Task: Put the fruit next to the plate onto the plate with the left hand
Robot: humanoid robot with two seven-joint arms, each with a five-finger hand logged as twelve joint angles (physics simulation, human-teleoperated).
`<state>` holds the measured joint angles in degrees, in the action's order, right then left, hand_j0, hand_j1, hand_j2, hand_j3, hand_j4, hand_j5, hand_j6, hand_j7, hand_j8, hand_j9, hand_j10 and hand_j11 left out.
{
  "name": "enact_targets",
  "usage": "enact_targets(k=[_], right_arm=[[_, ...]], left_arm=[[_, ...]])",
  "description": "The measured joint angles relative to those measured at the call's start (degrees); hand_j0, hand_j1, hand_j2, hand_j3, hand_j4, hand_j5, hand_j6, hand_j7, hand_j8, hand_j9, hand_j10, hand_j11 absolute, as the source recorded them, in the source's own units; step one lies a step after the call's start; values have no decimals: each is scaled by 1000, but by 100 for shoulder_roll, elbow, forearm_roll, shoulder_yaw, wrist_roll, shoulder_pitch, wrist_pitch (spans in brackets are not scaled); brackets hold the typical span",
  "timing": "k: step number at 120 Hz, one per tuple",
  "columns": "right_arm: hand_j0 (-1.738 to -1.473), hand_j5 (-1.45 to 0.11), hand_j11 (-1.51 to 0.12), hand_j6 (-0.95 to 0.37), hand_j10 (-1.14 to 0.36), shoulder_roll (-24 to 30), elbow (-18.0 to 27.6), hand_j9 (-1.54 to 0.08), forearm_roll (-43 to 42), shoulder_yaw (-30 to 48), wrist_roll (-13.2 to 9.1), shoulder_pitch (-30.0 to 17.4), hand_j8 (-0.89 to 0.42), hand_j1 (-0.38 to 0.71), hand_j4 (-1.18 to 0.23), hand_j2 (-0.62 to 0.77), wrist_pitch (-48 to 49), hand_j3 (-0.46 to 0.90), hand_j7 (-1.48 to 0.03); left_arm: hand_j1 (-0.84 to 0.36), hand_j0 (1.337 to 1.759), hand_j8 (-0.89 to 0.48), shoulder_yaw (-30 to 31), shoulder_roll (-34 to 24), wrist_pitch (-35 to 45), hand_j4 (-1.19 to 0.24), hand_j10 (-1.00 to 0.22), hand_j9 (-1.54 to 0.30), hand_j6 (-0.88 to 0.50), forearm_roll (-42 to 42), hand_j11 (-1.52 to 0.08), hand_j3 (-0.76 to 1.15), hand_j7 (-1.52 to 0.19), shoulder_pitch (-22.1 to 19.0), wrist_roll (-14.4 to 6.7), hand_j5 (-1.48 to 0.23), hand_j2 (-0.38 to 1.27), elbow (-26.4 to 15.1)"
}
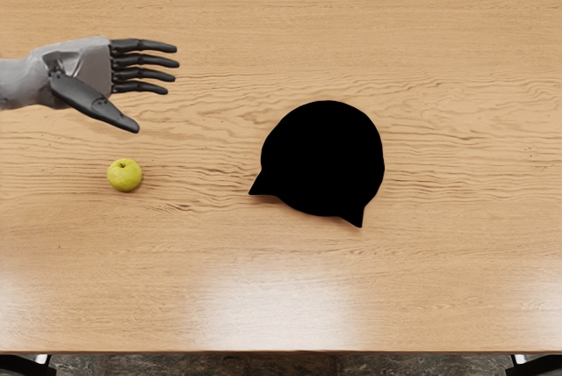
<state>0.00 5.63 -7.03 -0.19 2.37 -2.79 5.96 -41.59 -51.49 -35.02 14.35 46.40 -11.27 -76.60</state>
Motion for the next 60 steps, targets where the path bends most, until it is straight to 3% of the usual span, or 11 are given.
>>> enact_targets(k=[33, 45, 60], right_arm=[[-1658, -47, -47, -37, -37, 0, 0, -47, 0, -8, 0, 32, -37, -305, -37, -7, -2, 0, -47], [-1658, -47, -47, -37, -37, 0, 0, -47, 0, -8, 0, 32, -37, -305, -37, -7, -2, 0, -47], [-1658, -47, -47, -37, -37, 0, 0, -47, 0, -8, 0, 33, -37, -305, -37, -7, -3, 0, -47]], left_arm=[[68, 1658, -236, 2, 334, 0, -236, -236, -306, -236, 219, -306, 0, -306, -31, 2, -306, 49, 5], [68, 1658, -236, -5, 193, 0, -236, -236, -306, -236, 255, -306, 0, -306, -3, -19, -306, 49, 1], [67, 1658, -237, 43, -267, 0, -237, -237, -307, -237, 307, -307, 0, -307, 35, -374, -307, 49, -17]])
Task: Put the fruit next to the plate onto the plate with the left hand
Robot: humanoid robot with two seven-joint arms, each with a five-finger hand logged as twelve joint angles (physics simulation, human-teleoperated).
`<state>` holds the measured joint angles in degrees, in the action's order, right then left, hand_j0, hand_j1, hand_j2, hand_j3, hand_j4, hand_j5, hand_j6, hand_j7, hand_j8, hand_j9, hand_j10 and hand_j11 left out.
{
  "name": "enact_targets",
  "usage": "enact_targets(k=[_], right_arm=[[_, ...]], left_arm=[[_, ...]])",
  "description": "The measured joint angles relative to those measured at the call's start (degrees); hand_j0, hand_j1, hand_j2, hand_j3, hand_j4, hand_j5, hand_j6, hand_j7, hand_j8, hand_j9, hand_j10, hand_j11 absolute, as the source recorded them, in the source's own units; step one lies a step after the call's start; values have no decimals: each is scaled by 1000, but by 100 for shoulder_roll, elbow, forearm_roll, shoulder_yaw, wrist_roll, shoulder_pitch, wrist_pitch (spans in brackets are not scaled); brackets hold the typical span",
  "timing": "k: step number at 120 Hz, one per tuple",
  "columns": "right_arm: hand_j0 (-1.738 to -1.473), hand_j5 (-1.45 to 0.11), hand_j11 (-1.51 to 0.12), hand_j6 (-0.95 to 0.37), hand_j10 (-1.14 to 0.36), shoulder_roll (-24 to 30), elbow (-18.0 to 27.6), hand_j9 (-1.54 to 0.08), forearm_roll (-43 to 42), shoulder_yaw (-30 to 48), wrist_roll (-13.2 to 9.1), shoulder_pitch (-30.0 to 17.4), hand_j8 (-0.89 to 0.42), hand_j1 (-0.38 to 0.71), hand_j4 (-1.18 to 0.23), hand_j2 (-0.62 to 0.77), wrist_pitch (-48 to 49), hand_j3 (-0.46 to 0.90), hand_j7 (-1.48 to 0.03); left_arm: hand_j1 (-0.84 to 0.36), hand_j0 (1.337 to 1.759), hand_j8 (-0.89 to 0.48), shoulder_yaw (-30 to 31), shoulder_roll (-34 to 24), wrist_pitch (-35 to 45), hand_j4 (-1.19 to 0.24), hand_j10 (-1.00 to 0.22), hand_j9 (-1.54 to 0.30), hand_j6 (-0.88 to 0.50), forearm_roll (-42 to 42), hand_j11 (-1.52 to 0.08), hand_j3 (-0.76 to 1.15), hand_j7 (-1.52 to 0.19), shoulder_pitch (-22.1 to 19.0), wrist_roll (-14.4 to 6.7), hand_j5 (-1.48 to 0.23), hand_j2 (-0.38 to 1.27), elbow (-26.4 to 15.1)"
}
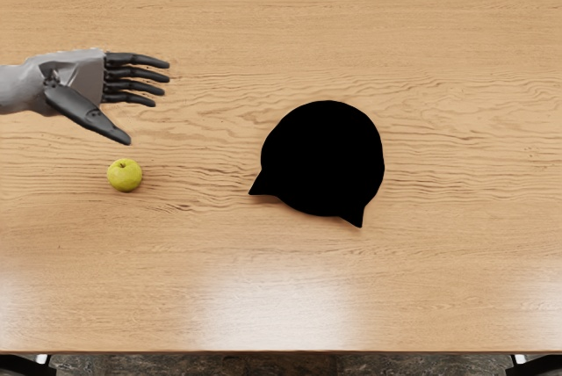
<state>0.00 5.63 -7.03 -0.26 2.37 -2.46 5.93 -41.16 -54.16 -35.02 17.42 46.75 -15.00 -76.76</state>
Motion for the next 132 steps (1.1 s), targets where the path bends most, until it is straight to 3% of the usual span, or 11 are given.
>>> enact_targets(k=[15, 21, 34, 46, 69, 91, 103, 116, 132], right_arm=[[-1658, -47, -47, -37, -37, 0, 0, -47, 0, 0, 0, 0, -37, -305, -37, -7, 0, 0, -47], [-1658, -47, -47, -37, -37, 0, 0, -47, 0, 0, 0, 0, -37, -305, -37, -7, 1, 0, -47], [-1658, -47, -47, -37, -37, 0, 0, -47, 0, 0, 0, 0, -37, -305, -37, -7, 1, 0, -47], [-1658, -47, -47, -37, -37, 0, 0, -47, 0, 0, 0, 0, -37, -305, -37, -7, 1, 0, -47], [-1658, -47, -47, -37, -37, 0, 0, -47, 0, 0, 0, 0, -37, -305, -37, -7, -1, 0, -47], [-1658, -47, -47, -37, -37, 0, 0, -47, 0, 0, 0, 0, -37, -305, -37, -7, 0, 0, -47], [-1658, -47, -47, -37, -37, 0, 0, -47, 0, 0, 0, 0, -37, -305, -37, -7, 0, 0, -47], [-1658, -47, -47, -37, -37, 0, 0, -47, 0, 0, 0, 0, -37, -305, -37, -7, -1, 0, -47], [-1658, -48, -47, -37, -37, 0, 0, -47, 0, 0, 0, 0, -37, -305, -37, -7, 0, 0, -47]], left_arm=[[66, 1658, -238, 65, -723, -1, -238, -238, -308, -238, -6, -308, 0, -308, 17, -653, -308, 49, -110], [65, 1658, -239, 77, -862, -2, -239, -239, -309, -240, -12, -309, 0, -310, 17, -845, -310, 50, -190], [53, 1658, -250, 96, -974, -3, -250, -250, -323, -250, -10, -323, 0, -323, 95, -1518, -323, 52, -521], [32, 1658, -268, 101, -966, -5, -268, -268, -345, -268, 15, -345, 0, -346, 184, -1815, -346, 55, -815], [15, 1658, -284, 101, -922, 328, -283, -283, -365, -284, 372, -365, 0, -365, 427, -1970, -365, 58, -1385], [10, 1658, -288, 122, -886, 1243, -288, -288, -371, -289, 892, -370, 0, -371, 526, -1995, -371, 59, -1639], [9, 1658, -289, 232, -578, 1699, -289, -289, -371, -289, 1367, -371, 0, -371, 610, -1998, -372, 59, -1683], [9, 1658, -290, 826, -98, 2351, -289, -289, -372, -290, 1858, -371, 0, -372, 1357, -1999, -372, 60, -1701], [9, 1658, -289, 1884, 275, 3218, -289, -289, -371, -290, 2091, -371, 0, -372, 1990, -1999, -372, 59, -1701]])
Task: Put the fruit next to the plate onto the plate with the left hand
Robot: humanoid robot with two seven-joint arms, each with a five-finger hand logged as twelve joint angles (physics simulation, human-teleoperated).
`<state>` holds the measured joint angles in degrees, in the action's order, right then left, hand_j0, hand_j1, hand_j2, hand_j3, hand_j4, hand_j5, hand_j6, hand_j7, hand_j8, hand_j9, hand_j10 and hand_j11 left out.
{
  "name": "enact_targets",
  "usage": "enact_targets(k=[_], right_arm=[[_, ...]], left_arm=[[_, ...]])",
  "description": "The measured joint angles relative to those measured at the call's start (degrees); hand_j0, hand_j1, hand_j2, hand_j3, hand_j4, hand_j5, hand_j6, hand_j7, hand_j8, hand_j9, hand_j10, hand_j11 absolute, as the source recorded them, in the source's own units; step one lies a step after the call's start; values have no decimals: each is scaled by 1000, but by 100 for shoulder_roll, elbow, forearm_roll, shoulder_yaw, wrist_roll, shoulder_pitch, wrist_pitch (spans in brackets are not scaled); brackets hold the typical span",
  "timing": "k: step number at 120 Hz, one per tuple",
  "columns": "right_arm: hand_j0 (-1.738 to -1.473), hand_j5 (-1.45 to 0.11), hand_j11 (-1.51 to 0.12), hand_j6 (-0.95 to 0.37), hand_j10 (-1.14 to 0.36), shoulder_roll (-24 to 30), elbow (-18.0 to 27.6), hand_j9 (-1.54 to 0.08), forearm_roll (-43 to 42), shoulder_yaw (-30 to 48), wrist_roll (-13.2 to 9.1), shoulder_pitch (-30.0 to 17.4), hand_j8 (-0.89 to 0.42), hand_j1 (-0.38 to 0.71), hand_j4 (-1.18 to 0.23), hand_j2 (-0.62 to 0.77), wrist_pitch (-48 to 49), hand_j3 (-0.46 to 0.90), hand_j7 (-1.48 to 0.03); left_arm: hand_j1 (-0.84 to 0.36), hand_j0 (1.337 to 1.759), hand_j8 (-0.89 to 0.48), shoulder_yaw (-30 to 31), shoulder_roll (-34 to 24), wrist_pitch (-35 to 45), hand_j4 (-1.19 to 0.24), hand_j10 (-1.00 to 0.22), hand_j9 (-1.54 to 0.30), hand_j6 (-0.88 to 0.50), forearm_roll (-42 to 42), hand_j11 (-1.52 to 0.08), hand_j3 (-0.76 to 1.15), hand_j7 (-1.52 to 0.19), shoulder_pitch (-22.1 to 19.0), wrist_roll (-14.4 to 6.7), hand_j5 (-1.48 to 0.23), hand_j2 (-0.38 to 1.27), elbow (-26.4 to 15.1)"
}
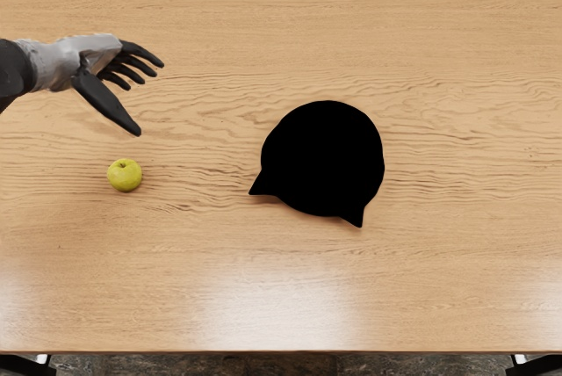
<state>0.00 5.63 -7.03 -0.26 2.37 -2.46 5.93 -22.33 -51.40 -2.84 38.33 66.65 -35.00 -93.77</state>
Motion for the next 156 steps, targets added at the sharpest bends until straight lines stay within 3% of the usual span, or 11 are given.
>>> enact_targets(k=[28, 68, 156], right_arm=[[-1658, -48, -48, -37, -37, 0, 0, -48, 0, 0, 0, 0, -37, -305, -37, -7, 0, 0, -47], [-1658, -47, -47, -37, -37, 0, 0, -47, 0, 0, 0, 0, -37, -305, -37, -7, 0, 0, -47], [-1658, -47, -47, -37, -37, 0, 0, -47, 0, 0, 0, 0, -37, -305, -37, -7, -1, 0, -47]], left_arm=[[10, 1658, -289, 1353, 317, 1491, -288, -288, -370, -289, 206, -370, 0, -370, 243, 0, -371, 60, 10], [14, 1658, -286, 2400, 308, 3039, -285, -285, -367, -286, 759, -366, 0, -367, 291, 0, -367, 60, -317], [15, 1658, -284, 3429, 722, 3767, -283, -283, -364, -284, 962, -364, 0, -364, 287, 0, -365, 59, -396]])
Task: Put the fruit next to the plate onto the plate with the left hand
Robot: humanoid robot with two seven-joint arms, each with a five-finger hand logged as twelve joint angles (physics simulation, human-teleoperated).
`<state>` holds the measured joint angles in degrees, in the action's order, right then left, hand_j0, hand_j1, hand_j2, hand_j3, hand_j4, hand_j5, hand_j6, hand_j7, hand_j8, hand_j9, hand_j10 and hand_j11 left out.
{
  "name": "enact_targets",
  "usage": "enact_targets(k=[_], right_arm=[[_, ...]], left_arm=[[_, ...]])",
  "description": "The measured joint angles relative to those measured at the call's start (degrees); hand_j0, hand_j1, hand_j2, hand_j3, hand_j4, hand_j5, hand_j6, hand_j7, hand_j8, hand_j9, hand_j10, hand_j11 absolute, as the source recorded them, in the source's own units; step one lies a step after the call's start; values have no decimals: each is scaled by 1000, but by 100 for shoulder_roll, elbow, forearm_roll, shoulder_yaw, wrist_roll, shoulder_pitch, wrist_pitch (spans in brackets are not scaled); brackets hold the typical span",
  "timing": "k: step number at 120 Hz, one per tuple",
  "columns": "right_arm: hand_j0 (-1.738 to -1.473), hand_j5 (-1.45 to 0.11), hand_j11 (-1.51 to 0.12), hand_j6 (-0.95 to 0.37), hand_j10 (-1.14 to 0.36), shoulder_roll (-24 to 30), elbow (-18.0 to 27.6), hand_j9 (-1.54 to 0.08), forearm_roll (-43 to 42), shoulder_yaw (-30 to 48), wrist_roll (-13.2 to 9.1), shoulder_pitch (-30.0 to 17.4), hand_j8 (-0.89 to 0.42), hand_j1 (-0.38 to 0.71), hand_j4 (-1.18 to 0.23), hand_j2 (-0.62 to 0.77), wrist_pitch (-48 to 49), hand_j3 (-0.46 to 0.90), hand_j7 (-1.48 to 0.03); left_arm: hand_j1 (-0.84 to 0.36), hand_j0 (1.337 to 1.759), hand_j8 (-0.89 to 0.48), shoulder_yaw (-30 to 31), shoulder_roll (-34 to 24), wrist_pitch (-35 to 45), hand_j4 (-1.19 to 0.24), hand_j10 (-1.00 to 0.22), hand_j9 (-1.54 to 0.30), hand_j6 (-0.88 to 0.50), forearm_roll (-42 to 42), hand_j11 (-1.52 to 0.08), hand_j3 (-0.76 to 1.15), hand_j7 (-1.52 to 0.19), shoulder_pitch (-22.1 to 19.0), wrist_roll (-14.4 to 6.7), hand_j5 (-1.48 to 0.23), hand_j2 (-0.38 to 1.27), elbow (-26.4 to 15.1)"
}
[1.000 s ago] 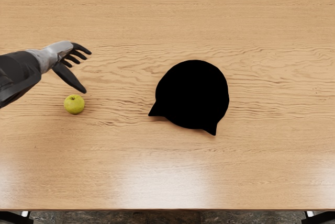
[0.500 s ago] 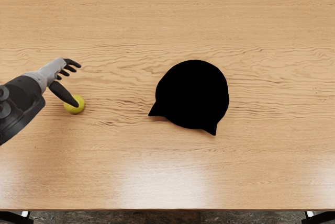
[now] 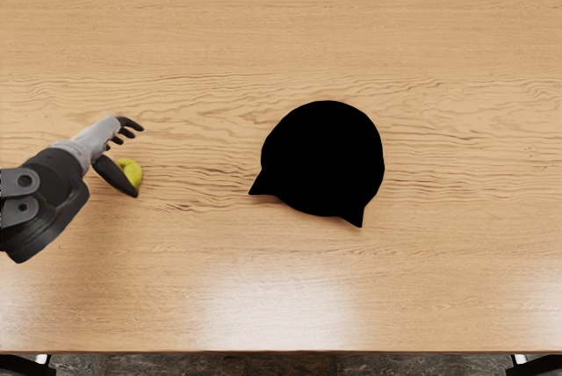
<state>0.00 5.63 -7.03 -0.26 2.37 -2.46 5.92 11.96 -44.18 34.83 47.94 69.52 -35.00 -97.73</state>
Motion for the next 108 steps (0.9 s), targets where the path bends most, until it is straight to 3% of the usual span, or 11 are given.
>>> enact_targets(k=[79, 108], right_arm=[[-1658, -47, -47, -37, -37, 0, 0, -47, 0, 0, 0, 0, -37, -305, -37, -7, 1, 0, -47], [-1658, -47, -47, -37, -37, 0, 0, -47, 0, 0, 0, 0, -37, -305, -37, -7, 1, 0, -47]], left_arm=[[-45, 1658, -333, 203, 157, 19, -332, -333, -430, -333, 44, -429, 0, -430, 3, 0, -430, 69, 130], [-94, 1658, -377, 271, 325, 19, -375, -382, -482, -376, 13, -483, 0, -482, -17, 0, -482, 78, 405]])
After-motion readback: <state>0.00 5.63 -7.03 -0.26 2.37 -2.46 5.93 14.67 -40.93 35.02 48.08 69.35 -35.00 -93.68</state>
